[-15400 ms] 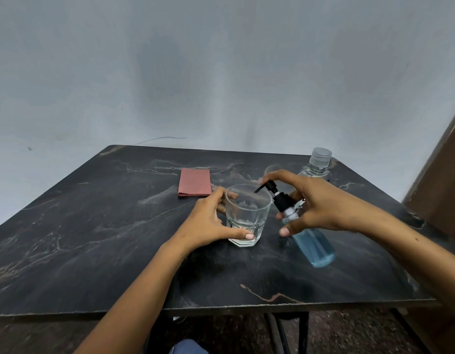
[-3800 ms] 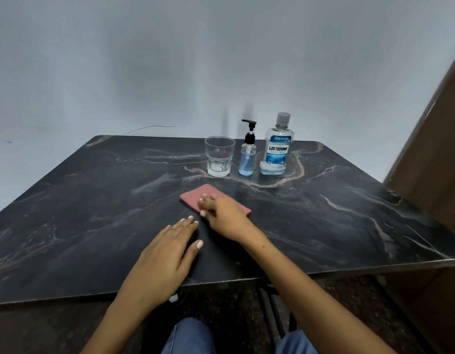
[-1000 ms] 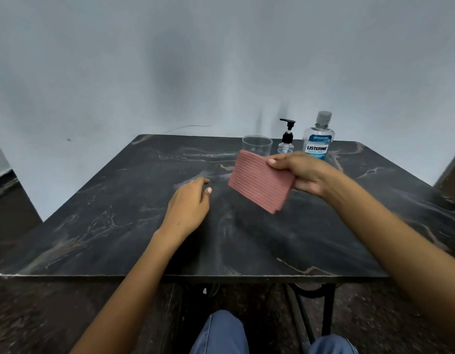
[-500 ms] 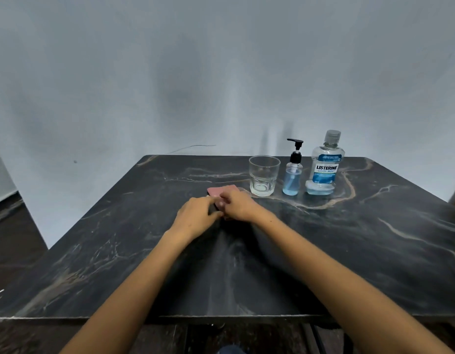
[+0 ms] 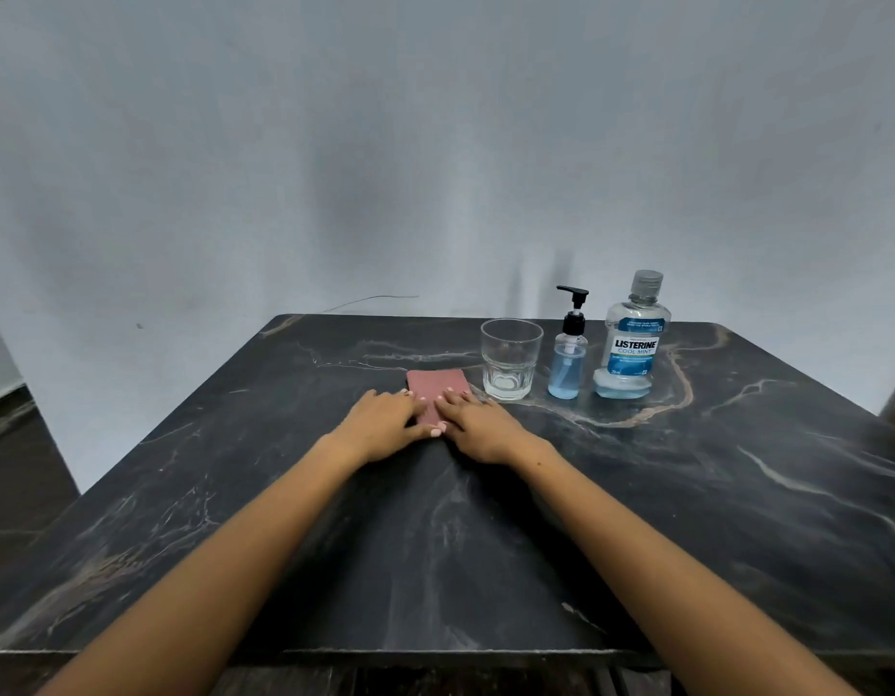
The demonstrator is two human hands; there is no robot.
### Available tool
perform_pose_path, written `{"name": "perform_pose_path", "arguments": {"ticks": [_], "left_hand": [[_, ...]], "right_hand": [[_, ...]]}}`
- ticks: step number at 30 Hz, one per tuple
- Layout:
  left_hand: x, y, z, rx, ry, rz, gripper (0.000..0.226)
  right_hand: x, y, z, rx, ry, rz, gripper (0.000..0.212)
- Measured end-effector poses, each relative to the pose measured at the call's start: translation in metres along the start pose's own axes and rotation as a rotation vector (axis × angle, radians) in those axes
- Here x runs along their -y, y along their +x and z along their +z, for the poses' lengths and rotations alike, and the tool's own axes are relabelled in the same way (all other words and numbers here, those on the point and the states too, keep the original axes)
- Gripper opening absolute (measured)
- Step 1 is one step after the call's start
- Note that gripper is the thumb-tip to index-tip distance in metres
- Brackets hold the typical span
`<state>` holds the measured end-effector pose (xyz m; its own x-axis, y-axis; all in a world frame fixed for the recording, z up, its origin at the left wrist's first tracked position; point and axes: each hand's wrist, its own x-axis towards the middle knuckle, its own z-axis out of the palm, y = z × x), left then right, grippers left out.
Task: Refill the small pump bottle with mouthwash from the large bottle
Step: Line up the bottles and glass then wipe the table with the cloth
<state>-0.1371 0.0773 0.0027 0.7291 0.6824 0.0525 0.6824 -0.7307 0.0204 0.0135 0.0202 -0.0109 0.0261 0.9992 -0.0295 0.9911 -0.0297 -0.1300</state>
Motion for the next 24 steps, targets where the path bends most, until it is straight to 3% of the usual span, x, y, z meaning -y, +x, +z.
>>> {"name": "perform_pose_path", "arguments": {"ticks": [15,19,24], "left_hand": [[0.023,0.032,0.000,0.091,0.104,0.022,0.063],[0.009,0.019,-0.004,-0.081,0.054,-0.009,0.062],[-0.032,-0.011,-0.018,-0.336,0.020,-0.075,0.064]], "right_hand": [[0.007,0.024,-0.003,-0.028,0.121,0.104,0.050],[0.008,0.005,-0.005,-0.167,0.285,0.105,0.036],[-0.005,-0.045,-0.009,-0.402,0.289,0.067,0.047]]}}
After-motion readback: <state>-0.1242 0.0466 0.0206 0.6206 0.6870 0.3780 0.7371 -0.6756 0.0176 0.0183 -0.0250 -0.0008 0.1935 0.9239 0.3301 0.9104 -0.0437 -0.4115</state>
